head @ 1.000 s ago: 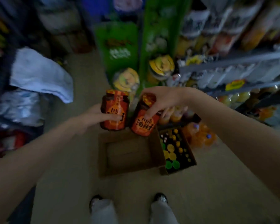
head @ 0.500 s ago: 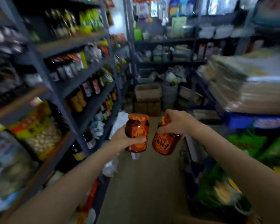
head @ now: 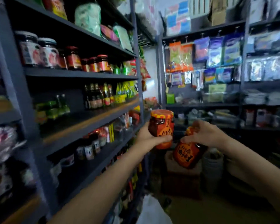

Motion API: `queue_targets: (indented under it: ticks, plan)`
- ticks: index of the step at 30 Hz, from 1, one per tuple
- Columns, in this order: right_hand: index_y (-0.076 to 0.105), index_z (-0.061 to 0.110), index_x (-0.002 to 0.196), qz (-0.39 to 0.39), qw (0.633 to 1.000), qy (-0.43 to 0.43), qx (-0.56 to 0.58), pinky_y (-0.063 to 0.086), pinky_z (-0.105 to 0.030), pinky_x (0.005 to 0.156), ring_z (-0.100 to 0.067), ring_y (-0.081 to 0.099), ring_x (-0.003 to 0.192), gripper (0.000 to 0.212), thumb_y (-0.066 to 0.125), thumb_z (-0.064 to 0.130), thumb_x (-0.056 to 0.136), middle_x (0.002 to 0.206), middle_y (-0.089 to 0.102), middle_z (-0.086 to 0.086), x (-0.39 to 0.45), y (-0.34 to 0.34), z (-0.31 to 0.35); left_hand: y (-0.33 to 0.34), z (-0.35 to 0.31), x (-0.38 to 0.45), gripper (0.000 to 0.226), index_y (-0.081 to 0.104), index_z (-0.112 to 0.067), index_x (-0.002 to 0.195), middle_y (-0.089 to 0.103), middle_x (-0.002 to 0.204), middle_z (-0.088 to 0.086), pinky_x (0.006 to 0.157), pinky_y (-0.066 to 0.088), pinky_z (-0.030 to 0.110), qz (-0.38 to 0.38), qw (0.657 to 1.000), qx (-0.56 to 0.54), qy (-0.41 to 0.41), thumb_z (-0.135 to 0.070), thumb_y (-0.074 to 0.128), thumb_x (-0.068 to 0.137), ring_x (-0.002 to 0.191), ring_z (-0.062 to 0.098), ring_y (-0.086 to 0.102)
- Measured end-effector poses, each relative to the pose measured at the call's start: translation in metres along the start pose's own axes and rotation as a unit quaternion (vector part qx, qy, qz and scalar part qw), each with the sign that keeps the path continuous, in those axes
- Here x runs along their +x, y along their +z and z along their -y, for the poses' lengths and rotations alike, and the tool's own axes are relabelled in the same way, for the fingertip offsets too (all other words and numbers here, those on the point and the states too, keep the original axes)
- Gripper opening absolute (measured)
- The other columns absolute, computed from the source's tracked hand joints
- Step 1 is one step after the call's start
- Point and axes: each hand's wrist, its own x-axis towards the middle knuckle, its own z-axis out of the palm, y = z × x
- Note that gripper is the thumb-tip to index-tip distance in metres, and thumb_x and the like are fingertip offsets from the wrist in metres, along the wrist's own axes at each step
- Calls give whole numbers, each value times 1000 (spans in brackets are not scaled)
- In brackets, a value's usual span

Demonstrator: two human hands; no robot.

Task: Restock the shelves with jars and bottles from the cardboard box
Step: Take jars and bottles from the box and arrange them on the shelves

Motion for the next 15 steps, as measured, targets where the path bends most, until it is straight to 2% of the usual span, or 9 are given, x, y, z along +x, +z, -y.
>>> queue_targets:
  ticks: [3, 6, 8, 10, 11, 13, 15]
  plan:
    - [45, 17, 104, -22, 999, -29, 4, 49, -36, 80, -23, 60, 96, 67, 79, 52, 58, 104, 63, -6, 90, -15, 19, -24, -11, 87, 53, 56, -19, 109, 65, 104, -2, 76, 47, 12, -33, 998, 17, 40, -9, 83, 65, 94, 9, 61]
    - [48, 11, 113, -55, 993, -73, 69, 48, -37, 86, -25, 59, 103, 79, 80, 55, 55, 111, 61, -7, 169, -24, 39, -51, -27, 168, 52, 56, -22, 108, 67, 108, -1, 86, 50, 20, -10, 995, 75, 70, -12, 83, 65, 95, 9, 63]
    - [47, 8, 113, -63, 985, -103, 127, 50, -35, 76, -25, 59, 97, 82, 78, 57, 55, 108, 60, -9, 217, -32, 53, -62, -36, 218, 53, 56, -20, 111, 67, 109, -1, 89, 50, 24, 3, 991, 97, 89, -13, 83, 66, 98, 11, 64]
    - [44, 8, 118, -41, 978, -125, 164, 54, -35, 68, -27, 61, 91, 72, 78, 44, 65, 105, 59, -11, 260, -40, 68, -67, -37, 260, 51, 55, -21, 110, 66, 99, -9, 76, 51, 12, -10, 989, 99, 112, -11, 81, 67, 86, 1, 62]
    - [44, 8, 119, -44, 975, -142, 163, 55, -37, 69, -28, 61, 91, 69, 79, 38, 68, 105, 60, -12, 282, -43, 74, -69, -37, 280, 49, 54, -22, 108, 64, 95, -11, 70, 50, 8, -27, 987, 100, 122, -12, 81, 68, 82, -3, 59]
    - [46, 9, 115, -84, 971, -183, 129, 55, -39, 72, -28, 61, 91, 64, 79, 37, 68, 102, 59, -10, 328, -50, 86, -78, -34, 322, 49, 53, -24, 106, 62, 98, -9, 71, 47, 11, -64, 983, 97, 140, -13, 81, 68, 84, 0, 59]
    - [45, 14, 106, -130, 962, -225, 84, 51, -31, 61, -22, 57, 83, 57, 78, 41, 68, 89, 55, -2, 362, -53, 99, -87, -28, 355, 52, 53, -22, 109, 62, 101, -6, 74, 47, 14, -95, 979, 91, 153, -13, 82, 67, 91, 7, 60]
